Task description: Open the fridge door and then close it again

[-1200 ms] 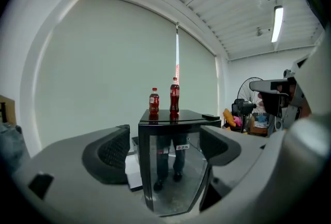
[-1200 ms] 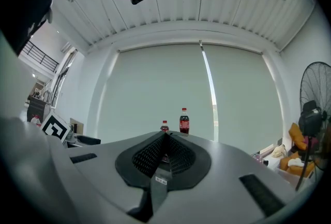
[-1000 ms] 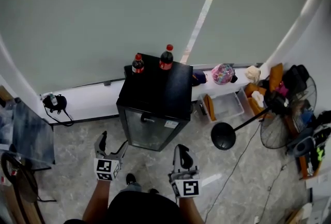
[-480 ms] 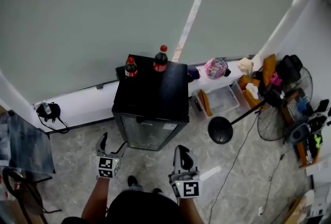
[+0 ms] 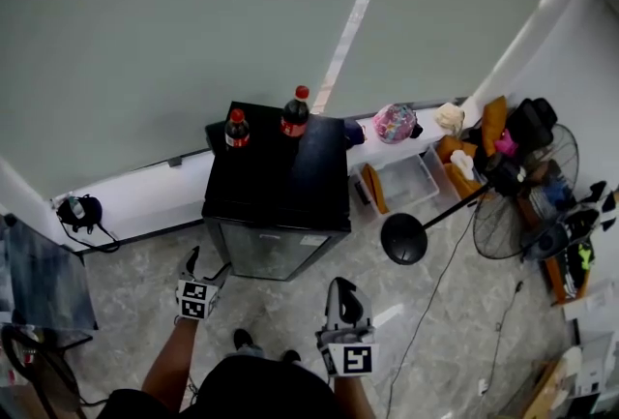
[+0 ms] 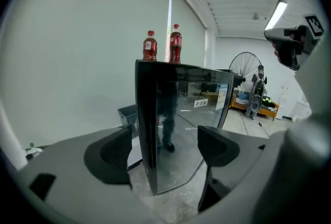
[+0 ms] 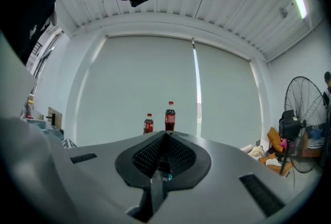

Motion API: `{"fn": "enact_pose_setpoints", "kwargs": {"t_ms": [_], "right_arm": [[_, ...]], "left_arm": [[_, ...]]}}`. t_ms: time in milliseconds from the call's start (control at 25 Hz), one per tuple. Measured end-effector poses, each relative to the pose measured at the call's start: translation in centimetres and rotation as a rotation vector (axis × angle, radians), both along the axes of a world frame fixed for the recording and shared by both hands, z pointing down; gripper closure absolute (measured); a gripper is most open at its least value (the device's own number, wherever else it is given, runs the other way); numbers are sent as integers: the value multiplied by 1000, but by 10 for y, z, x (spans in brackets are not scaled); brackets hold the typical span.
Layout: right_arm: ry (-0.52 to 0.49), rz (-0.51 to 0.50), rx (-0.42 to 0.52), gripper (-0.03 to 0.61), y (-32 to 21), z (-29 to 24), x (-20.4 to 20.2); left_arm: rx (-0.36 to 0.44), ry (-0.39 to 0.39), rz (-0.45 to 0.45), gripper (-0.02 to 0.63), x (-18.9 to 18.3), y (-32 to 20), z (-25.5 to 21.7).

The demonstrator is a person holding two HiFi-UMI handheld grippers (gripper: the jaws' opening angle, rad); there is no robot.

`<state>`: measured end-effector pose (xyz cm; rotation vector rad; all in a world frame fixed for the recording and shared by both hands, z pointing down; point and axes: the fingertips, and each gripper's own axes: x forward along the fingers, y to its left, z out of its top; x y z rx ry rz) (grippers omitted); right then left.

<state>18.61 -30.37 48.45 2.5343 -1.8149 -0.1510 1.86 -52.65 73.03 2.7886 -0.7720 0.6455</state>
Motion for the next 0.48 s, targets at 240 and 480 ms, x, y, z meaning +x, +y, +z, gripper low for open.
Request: {"fn": "enact_pose_setpoints", "kwargs": {"t_ms": [240,480], "right_arm": [[-3,27,-25,569,1,8,3],[-4,31,-48,569,-3,11,2]], "left_arm": [[-59,-34,24,221,7,-23,33],[-98,-99,76,230,17,-42,62]]}}
